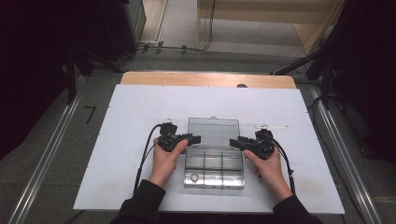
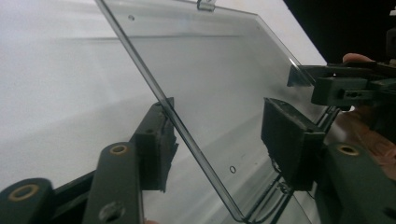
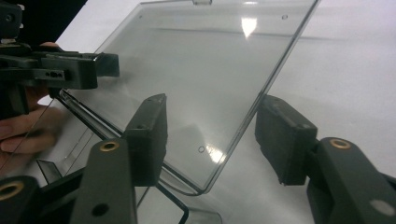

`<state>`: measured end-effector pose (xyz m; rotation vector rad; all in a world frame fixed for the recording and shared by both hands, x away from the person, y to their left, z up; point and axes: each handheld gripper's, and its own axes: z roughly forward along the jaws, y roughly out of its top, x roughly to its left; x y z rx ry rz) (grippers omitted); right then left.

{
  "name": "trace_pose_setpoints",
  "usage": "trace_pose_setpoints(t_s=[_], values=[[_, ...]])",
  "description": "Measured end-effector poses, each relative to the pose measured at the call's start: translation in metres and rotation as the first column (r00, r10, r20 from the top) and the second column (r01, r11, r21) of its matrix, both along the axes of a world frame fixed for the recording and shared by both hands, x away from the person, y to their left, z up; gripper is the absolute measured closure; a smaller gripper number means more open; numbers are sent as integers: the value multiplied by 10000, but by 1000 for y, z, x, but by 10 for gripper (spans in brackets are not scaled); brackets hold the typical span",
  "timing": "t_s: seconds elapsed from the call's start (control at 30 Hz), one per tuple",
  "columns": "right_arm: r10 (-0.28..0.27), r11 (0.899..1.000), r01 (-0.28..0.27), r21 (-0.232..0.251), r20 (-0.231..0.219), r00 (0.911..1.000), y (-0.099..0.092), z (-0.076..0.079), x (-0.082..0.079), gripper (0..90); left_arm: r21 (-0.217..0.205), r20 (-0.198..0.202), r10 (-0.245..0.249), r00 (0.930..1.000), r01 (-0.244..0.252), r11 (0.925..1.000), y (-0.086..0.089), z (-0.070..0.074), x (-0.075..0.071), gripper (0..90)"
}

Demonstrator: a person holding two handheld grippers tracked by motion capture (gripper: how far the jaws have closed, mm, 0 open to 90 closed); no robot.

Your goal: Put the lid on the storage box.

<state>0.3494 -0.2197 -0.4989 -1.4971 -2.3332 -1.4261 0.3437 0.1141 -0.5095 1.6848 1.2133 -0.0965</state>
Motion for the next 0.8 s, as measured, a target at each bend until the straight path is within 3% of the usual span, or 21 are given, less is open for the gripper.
trace_pose_setpoints(t_s=[0.23, 0.4, 0.6, 0.8], values=[[235, 9997, -238, 69, 375, 9990, -3, 5, -3, 546, -146, 525, -29, 9986, 36, 9999, 5, 7, -5, 576], [319, 9988, -346, 334, 768, 9965, -8, 9, -6, 650, -210, 956, -174, 9953, 195, 9996, 9, 13, -9, 662], [512, 9972, -568, 480, 1115, 9924, -12, 13, -9, 708, -204, 1363, -426, 9897, 458, 9987, 13, 18, -14, 728], [695, 9973, -724, 104, 1767, 9818, -11, 16, -14, 717, -19, 1750, -619, 9826, 632, 9980, 13, 20, -18, 742]])
